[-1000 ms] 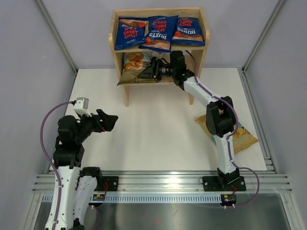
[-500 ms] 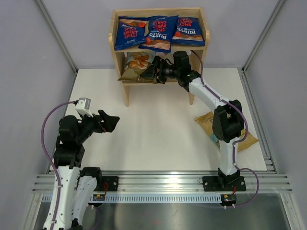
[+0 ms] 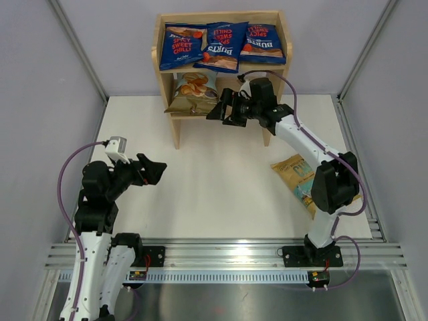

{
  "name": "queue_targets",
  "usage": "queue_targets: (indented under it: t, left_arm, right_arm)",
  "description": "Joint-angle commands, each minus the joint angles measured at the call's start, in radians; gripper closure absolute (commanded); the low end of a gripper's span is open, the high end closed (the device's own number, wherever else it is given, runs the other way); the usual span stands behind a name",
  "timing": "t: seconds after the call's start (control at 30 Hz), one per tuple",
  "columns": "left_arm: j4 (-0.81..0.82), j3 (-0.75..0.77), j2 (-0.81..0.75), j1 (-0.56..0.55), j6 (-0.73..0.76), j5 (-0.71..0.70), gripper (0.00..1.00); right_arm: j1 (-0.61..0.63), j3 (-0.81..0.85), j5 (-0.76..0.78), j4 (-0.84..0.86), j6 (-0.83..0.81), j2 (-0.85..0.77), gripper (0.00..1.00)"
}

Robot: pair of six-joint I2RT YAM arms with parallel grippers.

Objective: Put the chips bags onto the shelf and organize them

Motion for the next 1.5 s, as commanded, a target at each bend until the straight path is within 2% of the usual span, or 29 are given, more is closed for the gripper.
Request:
queue_targets:
  t: [0.0, 0.17, 0.3, 0.33, 0.43, 0.57, 0.73, 0.87, 0.93, 1.07, 1.23, 1.3, 1.33, 1.47]
  left_arm:
    - [0.028, 0.005, 0.000, -0.008, 0.012, -0.030, 0.01]
    - [0.001, 0.024, 0.024, -0.008, 0.009, -0.080, 0.01]
    - [-0.039, 0.043, 0.051, -0.009, 0.009, -0.129, 0.01]
    - [-0.052, 0.048, 0.057, -0.009, 0.009, -0.155, 0.01]
    - [-0.073, 0.068, 0.072, -0.011, 0.009, -0.192, 0.01]
    - [-0.079, 0.068, 0.089, -0.011, 0.008, -0.208, 0.01]
    - [-0.075, 0.062, 0.103, -0.015, -0.003, -0.178, 0.01]
    - [-0.061, 0.047, 0.100, -0.020, -0.020, -0.142, 0.01]
    - [-0.059, 0.043, 0.100, -0.023, -0.022, -0.131, 0.01]
    - [-0.096, 0.060, 0.075, -0.075, 0.005, -0.220, 0.01]
    - [-0.127, 0.071, 0.057, -0.145, 0.029, -0.324, 0.01]
    - [-0.139, 0.071, 0.048, -0.162, 0.034, -0.359, 0.01]
    - [-0.141, 0.073, 0.043, -0.178, 0.034, -0.362, 0.01]
    - [-0.139, 0.068, 0.043, -0.201, 0.040, -0.346, 0.01]
  right_arm:
    - [-0.012, -0.071, 0.085, -0.072, -0.092, -0.152, 0.00]
    - [-0.012, -0.237, 0.072, -0.060, -0.138, -0.307, 0.00]
    - [-0.012, -0.465, 0.116, -0.030, -0.249, -0.498, 0.01]
    - [-0.014, -0.508, 0.142, -0.022, -0.261, -0.531, 0.01]
    - [-0.028, -0.633, 0.345, -0.065, -0.215, -0.652, 0.00]
    - [-0.110, -0.744, 0.551, -0.163, -0.053, -0.753, 0.01]
    - [-0.382, -0.819, 0.576, -0.195, -0.026, -0.816, 0.01]
    - [-0.498, -0.728, 0.628, -0.206, -0.107, -0.738, 0.01]
    - [-0.546, -0.678, 0.689, -0.214, -0.146, -0.639, 0.00]
    - [-0.616, -0.529, 0.668, -0.194, -0.229, -0.430, 0.01]
    - [-0.635, -0.377, 0.609, -0.235, -0.362, -0.182, 0.01]
    - [-0.635, -0.311, 0.572, -0.263, -0.463, -0.097, 0.02]
    - [-0.635, -0.285, 0.570, -0.317, -0.485, -0.071, 0.03]
    - [-0.635, -0.283, 0.587, -0.352, -0.522, 0.004, 0.03]
